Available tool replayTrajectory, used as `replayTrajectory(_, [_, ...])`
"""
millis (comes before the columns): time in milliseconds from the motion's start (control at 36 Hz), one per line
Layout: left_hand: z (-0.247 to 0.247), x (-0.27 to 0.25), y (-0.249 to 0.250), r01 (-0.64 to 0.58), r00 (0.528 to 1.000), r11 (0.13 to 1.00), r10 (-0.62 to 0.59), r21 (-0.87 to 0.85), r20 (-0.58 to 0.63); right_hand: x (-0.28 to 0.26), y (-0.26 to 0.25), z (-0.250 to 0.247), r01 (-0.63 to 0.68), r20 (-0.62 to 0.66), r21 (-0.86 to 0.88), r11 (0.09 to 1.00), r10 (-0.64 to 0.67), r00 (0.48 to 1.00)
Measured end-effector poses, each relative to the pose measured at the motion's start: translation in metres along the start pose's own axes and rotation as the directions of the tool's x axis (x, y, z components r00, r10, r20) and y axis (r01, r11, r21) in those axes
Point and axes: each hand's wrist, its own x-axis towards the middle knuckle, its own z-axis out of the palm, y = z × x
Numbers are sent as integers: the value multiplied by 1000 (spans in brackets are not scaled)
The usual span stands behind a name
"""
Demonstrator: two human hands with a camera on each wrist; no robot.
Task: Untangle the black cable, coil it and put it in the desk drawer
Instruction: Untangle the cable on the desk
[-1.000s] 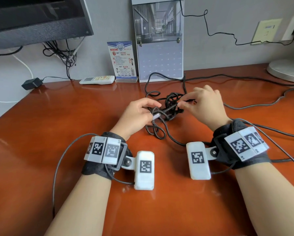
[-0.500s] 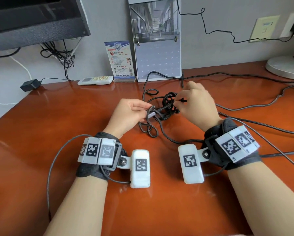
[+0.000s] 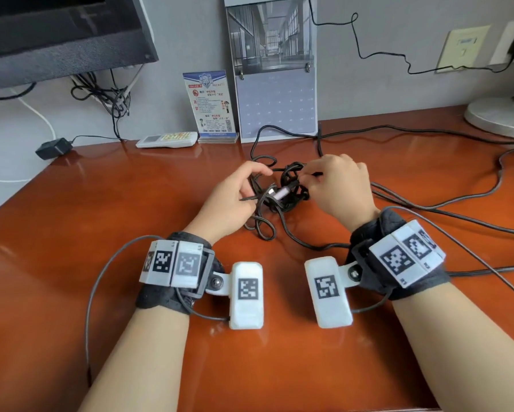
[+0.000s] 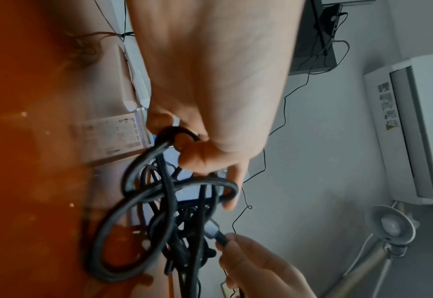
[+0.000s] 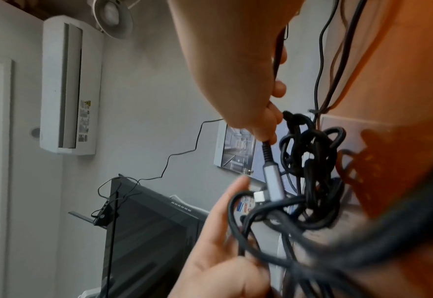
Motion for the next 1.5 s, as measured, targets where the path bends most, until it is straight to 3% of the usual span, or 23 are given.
replayTrajectory(139, [0,-1,4,59,989,996,-49,-72,137,5,13,-5,-46,-32,150,988,51,998])
replayTrajectory(222, [-2,-4,6,100,983,989,-81,-110,164,10,24,-11,-96,-123,237,967,127,984])
replayTrajectory(306, [-3,-4,4,107,987,992,-99,-60,127,14,39,-23,-144,-186,238,960,191,964])
replayTrajectory(444, [-2,0,0,123,992,992,-124,21,37,21,74,-42,-275,-167,145,950,298,940])
replayTrajectory(500, [-1,2,-3,127,992,991,-127,36,13,22,87,-49,-353,-77,34,935,354,932])
replayTrajectory(583, [0,3,-6,157,988,986,-156,50,-22,18,88,-58,-432,134,-188,882,459,878])
replayTrajectory(639, [0,4,-7,177,984,983,-175,40,-42,12,78,-62,-350,244,-270,897,415,876])
replayTrajectory(722, [1,5,-7,183,981,983,-181,14,-73,-2,52,-65,-132,426,-189,973,203,882])
replayTrajectory(778, [2,6,-7,187,978,982,-188,-23,-91,-15,31,-66,-32,595,-35,999,47,802])
replayTrajectory(833, [3,7,-6,186,975,980,-193,-72,-112,-25,12,-61,6,738,64,998,-51,672])
replayTrajectory(889, [4,8,-7,183,972,973,-200,-141,-120,-29,2,-49,26,777,109,994,-101,622])
replayTrajectory(1028, [4,7,-7,205,968,950,-233,-234,-98,-23,-9,-39,21,695,272,962,-212,687])
replayTrajectory(1111, [1,5,-10,261,961,925,-276,-277,-15,-16,-9,-43,23,525,280,960,-173,834])
replayTrajectory(1167, [1,3,-11,276,960,915,-277,-296,40,-11,-7,-46,16,453,221,975,-118,884])
replayTrajectory(1361, [0,1,-16,223,974,915,-194,-336,118,-11,-18,-40,90,394,-20,996,-75,916])
replayTrajectory(1500, [2,1,-19,191,967,946,-135,-261,217,-2,-15,-23,78,389,-53,996,-52,920])
